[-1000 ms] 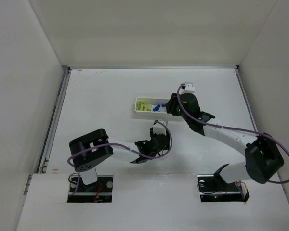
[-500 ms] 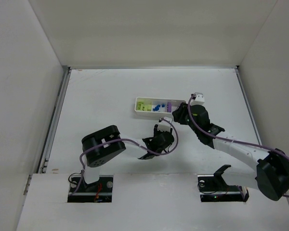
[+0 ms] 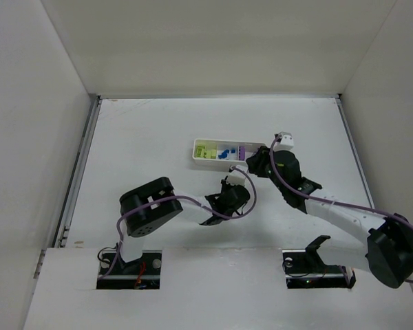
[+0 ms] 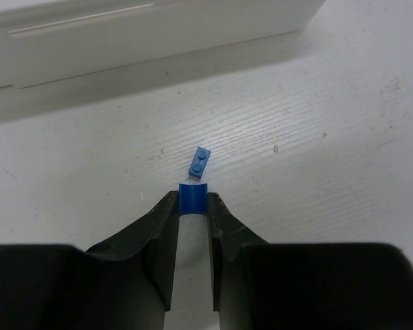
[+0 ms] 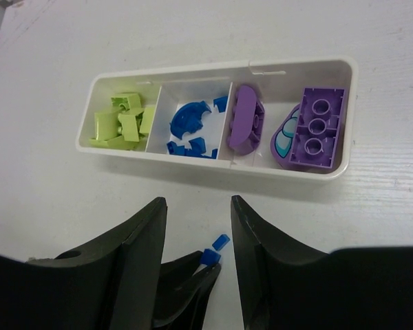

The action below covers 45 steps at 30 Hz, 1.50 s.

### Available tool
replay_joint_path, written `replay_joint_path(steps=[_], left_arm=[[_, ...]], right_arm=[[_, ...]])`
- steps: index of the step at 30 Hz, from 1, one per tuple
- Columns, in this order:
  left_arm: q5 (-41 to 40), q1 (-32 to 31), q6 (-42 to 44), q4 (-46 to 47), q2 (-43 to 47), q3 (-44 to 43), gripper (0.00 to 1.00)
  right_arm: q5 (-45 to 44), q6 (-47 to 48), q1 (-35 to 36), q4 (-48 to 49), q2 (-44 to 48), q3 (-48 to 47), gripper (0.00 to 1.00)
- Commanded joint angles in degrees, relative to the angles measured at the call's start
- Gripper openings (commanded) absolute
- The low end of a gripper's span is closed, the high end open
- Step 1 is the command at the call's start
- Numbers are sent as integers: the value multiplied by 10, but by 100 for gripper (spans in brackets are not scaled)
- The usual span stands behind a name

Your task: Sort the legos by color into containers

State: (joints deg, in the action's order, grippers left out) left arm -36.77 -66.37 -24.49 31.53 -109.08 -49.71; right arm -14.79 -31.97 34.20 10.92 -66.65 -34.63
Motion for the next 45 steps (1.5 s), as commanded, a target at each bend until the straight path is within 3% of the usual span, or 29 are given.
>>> replay_joint_path(steps=[1, 9, 19, 21, 26, 28, 32, 39, 45], left_arm=[[-6, -7, 11, 10, 67, 22, 14], [41, 37, 6, 17, 181, 43, 14], [129, 151, 8, 10, 92, -78, 16], [134, 165, 11, 6, 73, -100, 20], [138, 188, 15, 5, 71, -110, 40], [133, 189, 16, 10, 97, -87, 44], [129, 195, 8, 14, 159, -23, 43], [127, 190, 6, 31, 288, 127, 44], [108, 211, -9, 51, 379, 230, 45]], right_arm=[[0, -6, -7, 32, 8, 1, 48], [-4, -10, -14, 31, 3, 3, 48], [-10, -4, -19, 25, -15, -2, 45], [-11, 1, -19, 22, -22, -6, 44], [-12, 9, -9, 19, -39, -14, 42], [-12, 17, -1, 11, -44, -20, 42], [-16, 35, 25, -3, -74, -40, 41], [-42, 53, 93, -31, -126, -50, 31], [-59, 36, 108, -35, -157, -32, 42]])
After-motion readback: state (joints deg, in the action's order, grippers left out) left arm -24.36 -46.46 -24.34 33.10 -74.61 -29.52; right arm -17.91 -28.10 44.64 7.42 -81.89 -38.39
